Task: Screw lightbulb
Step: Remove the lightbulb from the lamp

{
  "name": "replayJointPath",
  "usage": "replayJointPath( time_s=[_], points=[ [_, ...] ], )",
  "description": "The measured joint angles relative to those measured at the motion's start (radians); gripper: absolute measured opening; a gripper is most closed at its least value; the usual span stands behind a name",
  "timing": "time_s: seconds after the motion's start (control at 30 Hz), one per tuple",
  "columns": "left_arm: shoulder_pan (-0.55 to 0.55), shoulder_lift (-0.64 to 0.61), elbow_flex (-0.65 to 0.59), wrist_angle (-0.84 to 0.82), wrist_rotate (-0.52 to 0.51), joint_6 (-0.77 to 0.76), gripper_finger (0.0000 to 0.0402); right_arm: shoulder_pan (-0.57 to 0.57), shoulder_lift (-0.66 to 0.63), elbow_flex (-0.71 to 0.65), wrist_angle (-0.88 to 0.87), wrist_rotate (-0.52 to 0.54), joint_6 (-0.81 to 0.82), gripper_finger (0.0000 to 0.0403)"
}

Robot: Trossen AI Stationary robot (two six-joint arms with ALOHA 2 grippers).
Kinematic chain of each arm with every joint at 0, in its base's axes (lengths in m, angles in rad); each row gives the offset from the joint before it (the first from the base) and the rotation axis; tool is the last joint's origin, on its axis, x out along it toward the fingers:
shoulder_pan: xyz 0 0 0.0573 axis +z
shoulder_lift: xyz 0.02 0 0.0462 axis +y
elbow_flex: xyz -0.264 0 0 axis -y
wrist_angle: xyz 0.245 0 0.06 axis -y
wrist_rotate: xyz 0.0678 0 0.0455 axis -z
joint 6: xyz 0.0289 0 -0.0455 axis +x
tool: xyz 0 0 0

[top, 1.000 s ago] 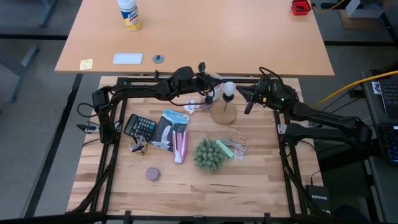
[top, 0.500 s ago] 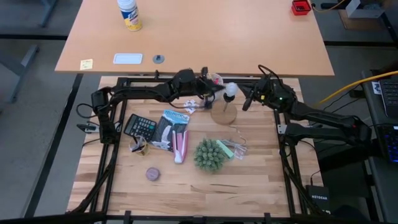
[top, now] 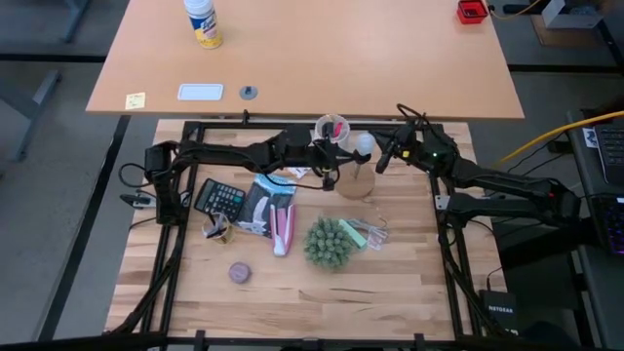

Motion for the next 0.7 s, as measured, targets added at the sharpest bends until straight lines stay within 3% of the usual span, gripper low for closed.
replayJointPath(
  time_s=[0.23,0.33,0.5,0.7],
  points=[
    [0.006,-0.02,0.0,0.088,-0.107,0.031,0.0005,0.0,-0.099,0.0,0.045,-0.004,-0.042,0.0017],
    [0.019,-0.02,0.0,0.151,-0.146,0.028,0.0005,0.0,-0.158,0.001,0.007,-0.062,-0.031,0.0017],
    [0.059,-0.02,0.0,0.158,-0.152,-0.001,0.0005,0.0,-0.217,0.001,-0.139,-0.199,0.022,0.0017],
    [0.096,-0.02,0.0,0.069,-0.118,-0.074,0.0005,0.001,-0.207,0.0,-0.217,-0.201,0.049,0.0017]
  ],
)
